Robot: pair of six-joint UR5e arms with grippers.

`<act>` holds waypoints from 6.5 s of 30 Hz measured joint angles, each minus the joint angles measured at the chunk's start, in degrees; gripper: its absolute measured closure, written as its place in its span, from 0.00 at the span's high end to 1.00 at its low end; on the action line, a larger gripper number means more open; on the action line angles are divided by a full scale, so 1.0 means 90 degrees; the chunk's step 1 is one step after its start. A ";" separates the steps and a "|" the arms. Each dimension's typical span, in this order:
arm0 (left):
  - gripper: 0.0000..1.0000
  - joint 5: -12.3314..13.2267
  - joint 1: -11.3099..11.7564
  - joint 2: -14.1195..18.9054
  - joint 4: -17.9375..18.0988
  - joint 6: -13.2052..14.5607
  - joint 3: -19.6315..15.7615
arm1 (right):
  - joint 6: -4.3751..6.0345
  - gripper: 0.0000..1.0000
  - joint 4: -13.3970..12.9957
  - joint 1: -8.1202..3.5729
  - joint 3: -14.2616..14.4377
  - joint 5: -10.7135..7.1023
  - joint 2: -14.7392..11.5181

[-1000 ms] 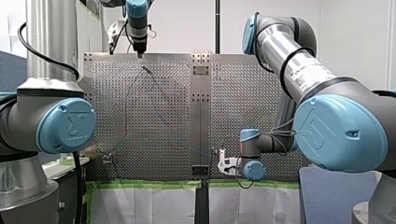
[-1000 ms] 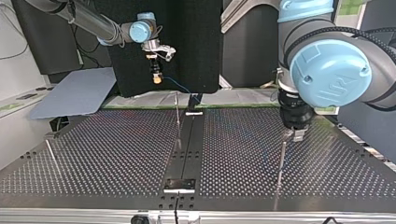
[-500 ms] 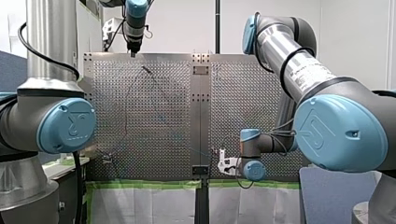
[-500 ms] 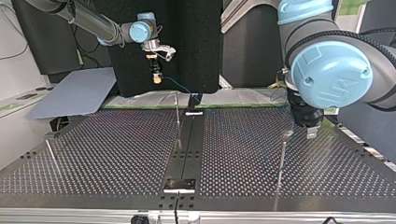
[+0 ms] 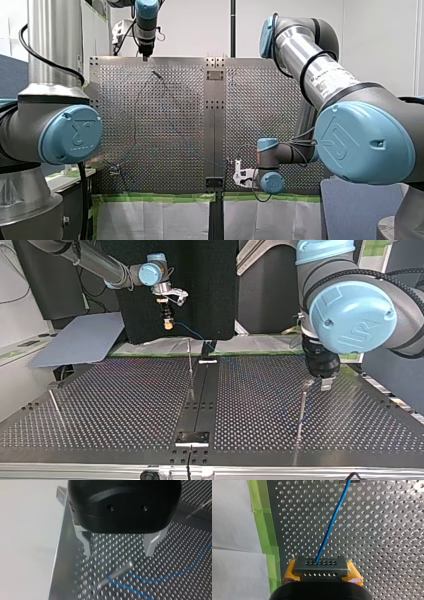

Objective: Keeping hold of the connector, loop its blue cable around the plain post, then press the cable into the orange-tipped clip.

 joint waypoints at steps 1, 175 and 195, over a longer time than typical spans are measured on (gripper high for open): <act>1.00 0.0054 -0.0016 -0.0002 0.0046 0.0052 0.0000 | 0.0002 0.00 0.0002 0.0000 0.0000 0.0000 0.0000; 1.00 0.0889 -0.1611 -0.6563 0.3808 0.2107 0.0340 | -0.0060 0.00 0.0254 0.0228 -0.0079 0.0019 -0.0010; 1.00 0.2149 -0.1585 -0.6527 0.3994 0.0848 0.0336 | -0.0068 0.00 0.0248 0.0227 -0.0079 0.0010 -0.0010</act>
